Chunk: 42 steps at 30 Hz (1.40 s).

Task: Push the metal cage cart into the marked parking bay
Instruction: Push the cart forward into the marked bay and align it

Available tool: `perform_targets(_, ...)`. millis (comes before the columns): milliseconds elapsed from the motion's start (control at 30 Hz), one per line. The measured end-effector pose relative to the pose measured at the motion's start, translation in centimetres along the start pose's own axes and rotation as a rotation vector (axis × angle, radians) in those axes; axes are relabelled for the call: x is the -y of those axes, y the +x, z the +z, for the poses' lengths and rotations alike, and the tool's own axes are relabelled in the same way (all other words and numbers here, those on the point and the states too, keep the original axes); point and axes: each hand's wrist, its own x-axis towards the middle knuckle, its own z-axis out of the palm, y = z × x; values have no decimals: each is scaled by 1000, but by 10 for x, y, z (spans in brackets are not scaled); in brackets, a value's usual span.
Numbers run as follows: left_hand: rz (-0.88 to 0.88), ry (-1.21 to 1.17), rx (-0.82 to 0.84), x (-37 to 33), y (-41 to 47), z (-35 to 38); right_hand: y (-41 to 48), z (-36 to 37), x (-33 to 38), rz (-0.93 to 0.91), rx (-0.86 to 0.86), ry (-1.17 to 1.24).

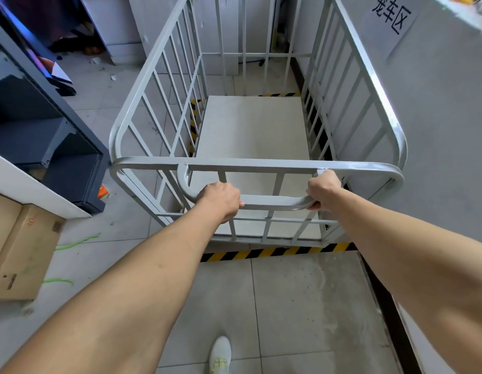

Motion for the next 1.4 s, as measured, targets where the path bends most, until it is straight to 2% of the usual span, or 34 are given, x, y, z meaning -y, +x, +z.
perform_targets(167,12,-9,-28,-7,16,-8,16,-12,6,12,-36,41)
perform_targets(367,-18,-26,-51,-1,27,-6,15,-4,7,38,-178,117)
perform_targets(433,-20,-81,-56,5,27,-3,9,5,1,23,-230,83)
perform_targets(600,-33,-236,-15,36,25,13,-2,26,7,156,-250,259)
perform_targets(667,-47,-226,14,42,25,14,0,23,8,125,-242,168)
perform_targets(800,-47,-186,-44,33,26,11,4,16,3,65,-251,25)
perform_targets(1000,-77,-122,-86,23,25,5,10,11,0,17,-267,20)
perform_targets(1400,-92,-92,-95,-60,32,-13,44,-57,-36,-49,-272,-68)
